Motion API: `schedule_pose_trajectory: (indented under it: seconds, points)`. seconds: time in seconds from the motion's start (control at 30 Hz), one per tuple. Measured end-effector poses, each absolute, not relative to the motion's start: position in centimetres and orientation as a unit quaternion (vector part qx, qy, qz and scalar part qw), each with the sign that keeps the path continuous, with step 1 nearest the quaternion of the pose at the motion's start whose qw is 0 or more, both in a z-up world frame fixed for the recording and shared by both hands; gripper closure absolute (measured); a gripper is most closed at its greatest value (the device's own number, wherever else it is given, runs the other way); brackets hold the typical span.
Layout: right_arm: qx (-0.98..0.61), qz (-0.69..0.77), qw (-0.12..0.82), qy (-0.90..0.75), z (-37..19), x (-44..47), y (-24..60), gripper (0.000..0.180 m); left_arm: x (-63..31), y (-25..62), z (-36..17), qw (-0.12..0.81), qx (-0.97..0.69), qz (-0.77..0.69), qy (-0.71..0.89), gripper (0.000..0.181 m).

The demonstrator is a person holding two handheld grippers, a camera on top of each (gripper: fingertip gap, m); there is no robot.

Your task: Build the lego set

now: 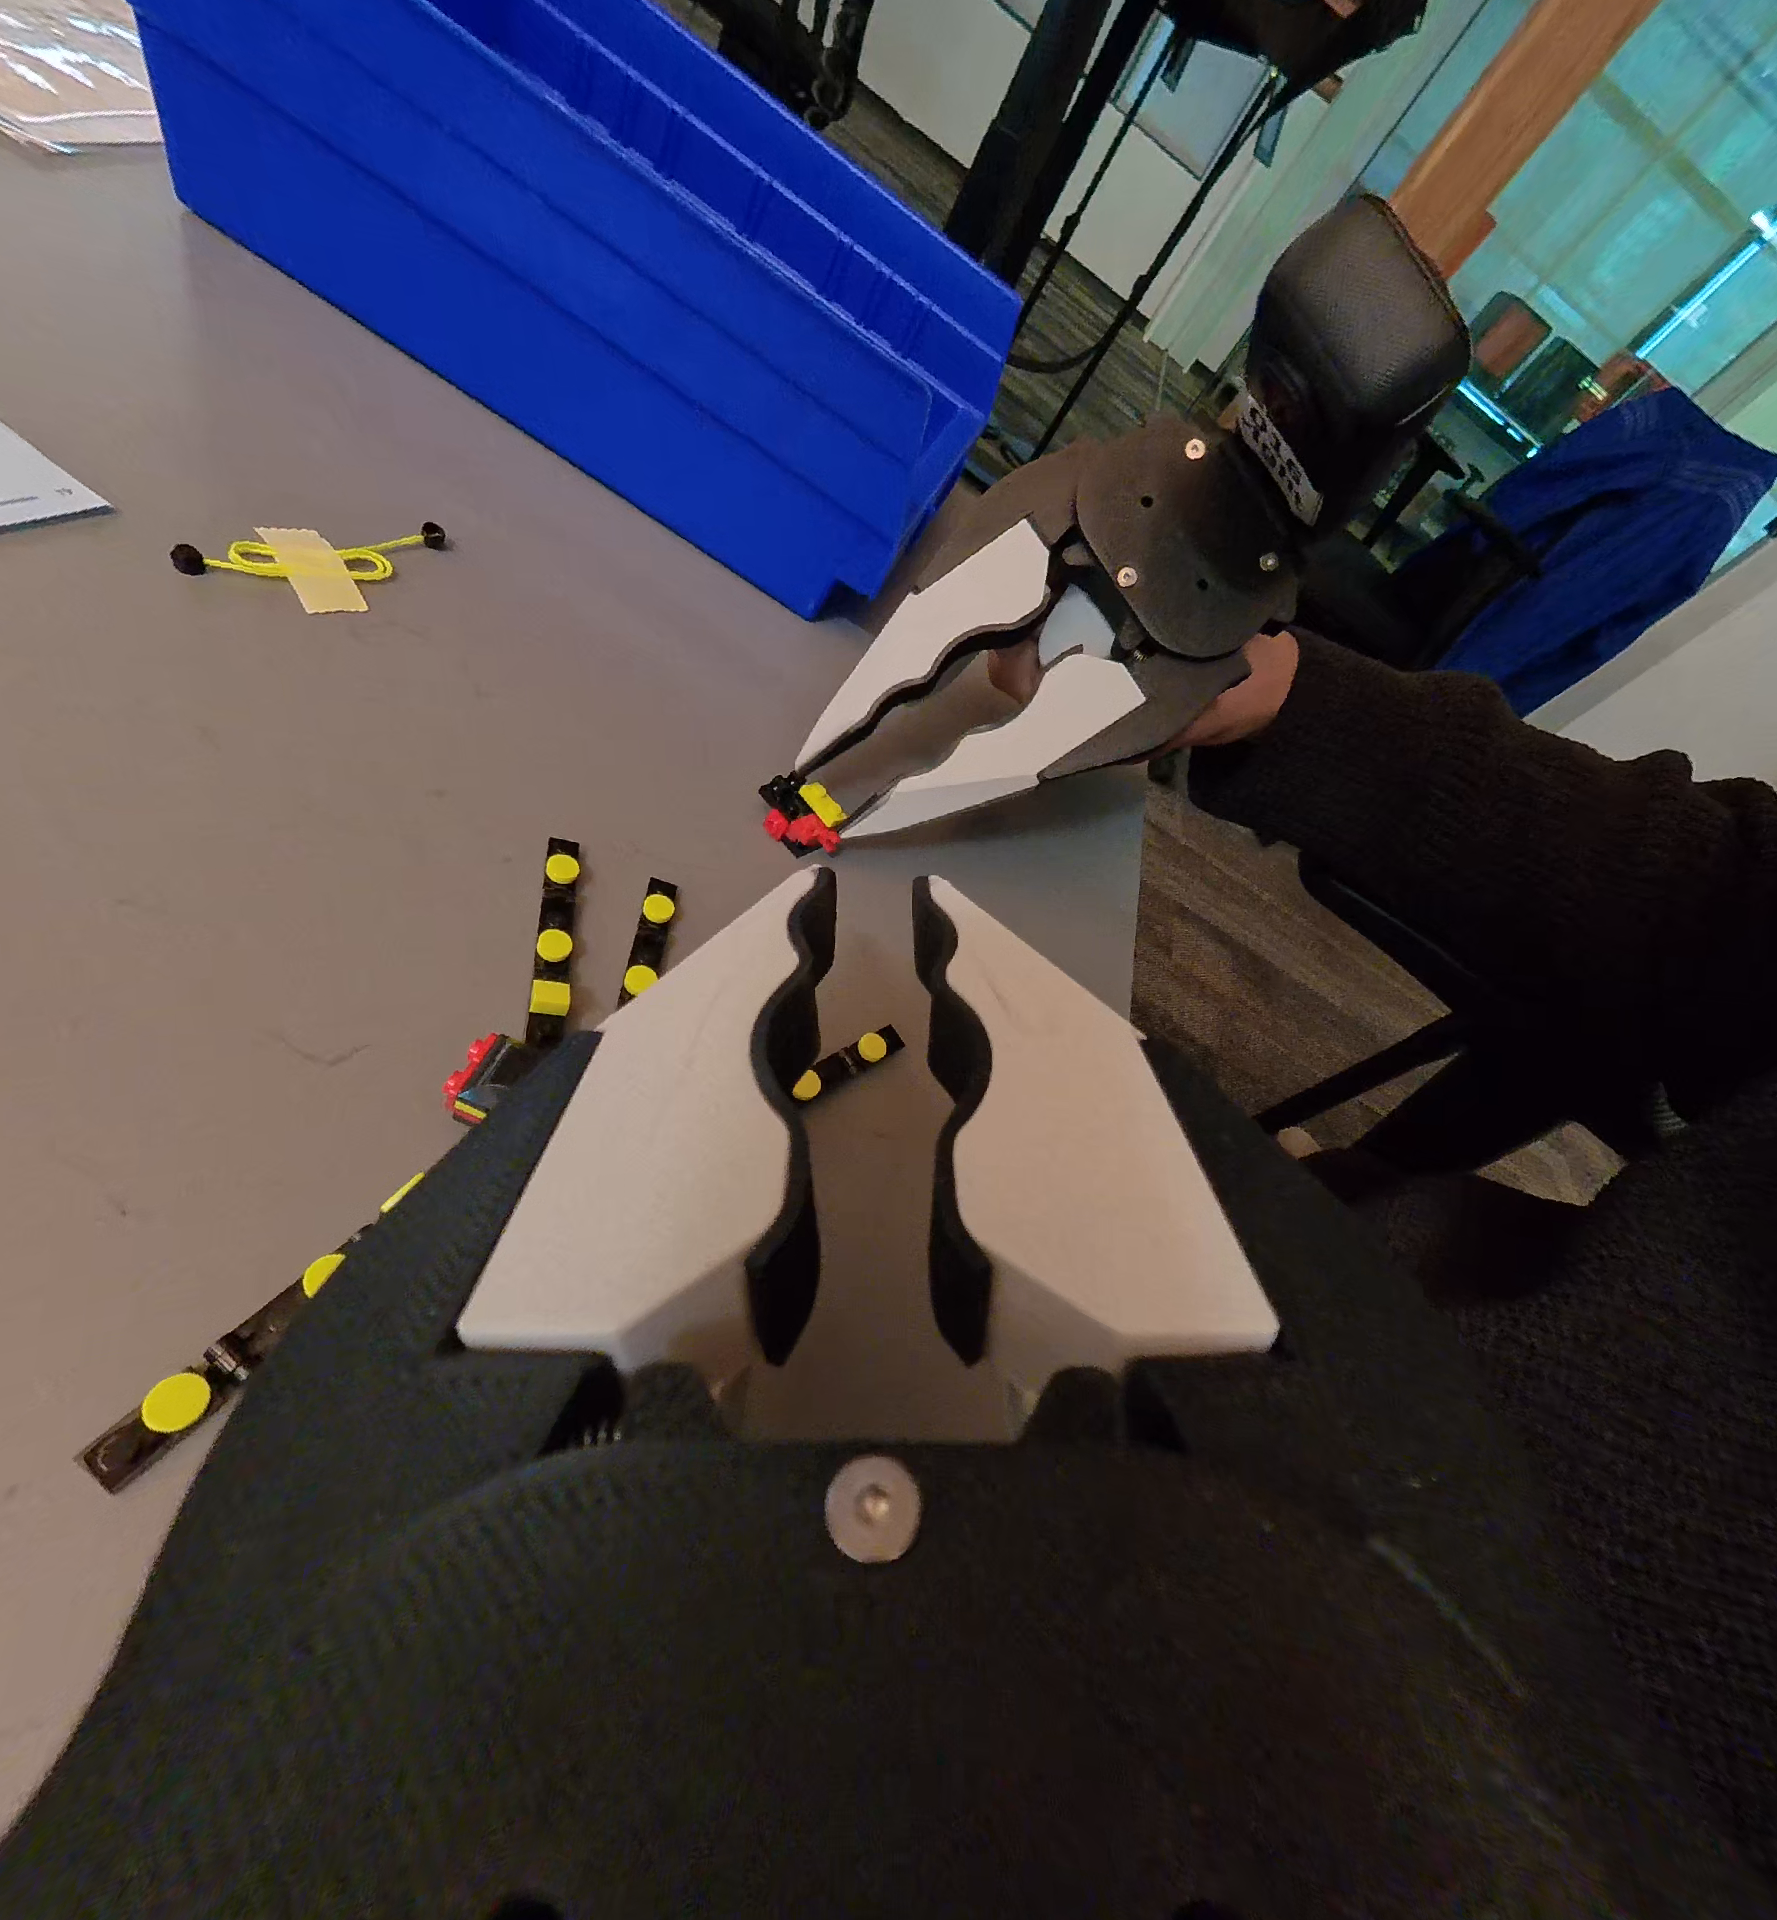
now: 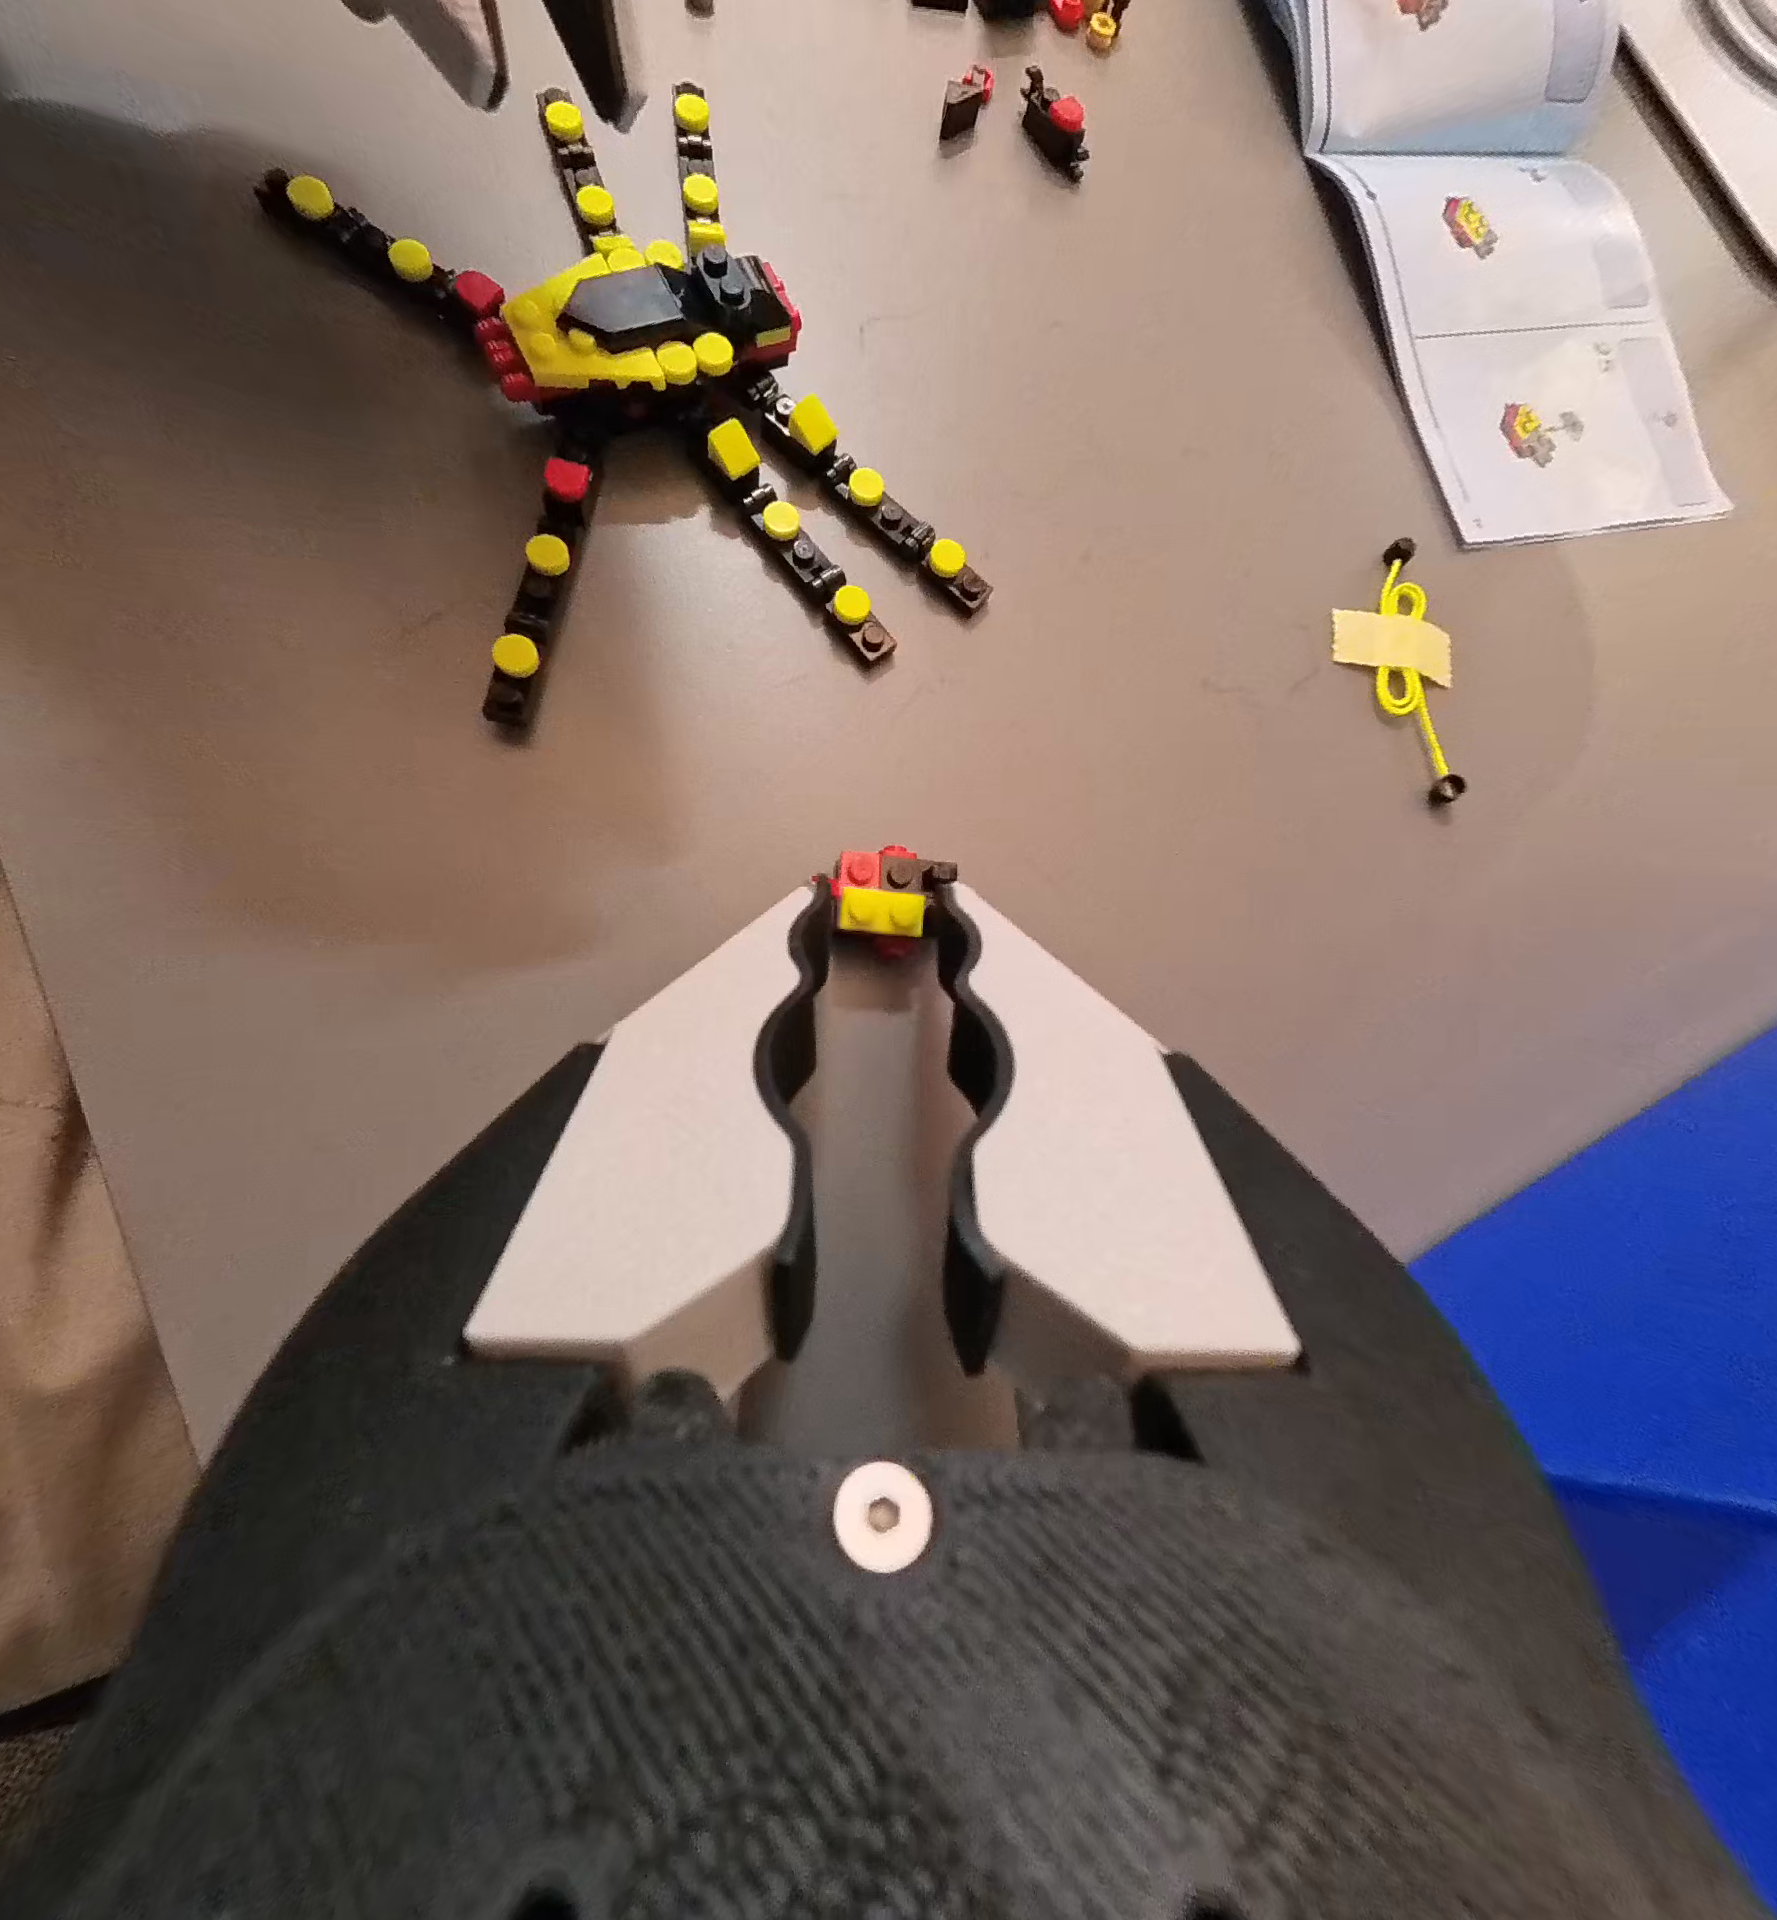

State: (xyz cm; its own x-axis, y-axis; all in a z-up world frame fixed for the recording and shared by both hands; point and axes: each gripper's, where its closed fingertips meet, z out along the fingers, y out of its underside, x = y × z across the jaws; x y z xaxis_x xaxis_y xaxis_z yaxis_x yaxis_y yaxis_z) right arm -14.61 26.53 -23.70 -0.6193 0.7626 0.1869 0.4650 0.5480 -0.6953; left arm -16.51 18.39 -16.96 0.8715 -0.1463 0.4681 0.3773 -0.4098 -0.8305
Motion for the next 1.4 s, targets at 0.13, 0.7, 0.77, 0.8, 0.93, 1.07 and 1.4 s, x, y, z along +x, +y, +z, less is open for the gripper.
schedule_pose_trajectory:
  seconds: [0.13,0.7,0.77,0.8,0.93,1.07,1.4]
  points:
    - [-0.359,0.302,0.247,-0.848,-23.66,-14.50,26.69,0.160,-16.51,18.38,-16.96,0.538,-0.803,-0.245,-0.072,0.168]
    - [-0.382,0.324,0.224,-0.836,-23.38,-14.62,26.36,0.180,-16.64,18.37,-17.00,0.537,-0.801,-0.253,-0.079,0.169]
    - [-0.384,0.324,0.224,-0.835,-23.40,-14.71,26.31,0.180,-16.64,18.37,-17.01,0.536,-0.801,-0.254,-0.079,0.169]
    - [-0.385,0.325,0.222,-0.835,-23.41,-14.73,26.29,0.180,-16.64,18.38,-17.01,0.536,-0.801,-0.254,-0.080,0.169]
    - [-0.395,0.328,0.210,-0.832,-23.43,-14.79,26.24,0.180,-16.63,18.38,-17.05,0.535,-0.801,-0.256,-0.081,0.169]
    - [-0.404,0.321,0.198,-0.833,-23.46,-14.89,26.22,0.180,-16.60,18.38,-17.08,0.534,-0.801,-0.256,-0.081,0.169]
    - [-0.445,0.304,0.139,-0.831,-23.60,-15.25,26.03,0.180,-16.59,18.36,-17.09,0.534,-0.802,-0.257,-0.081,0.169]
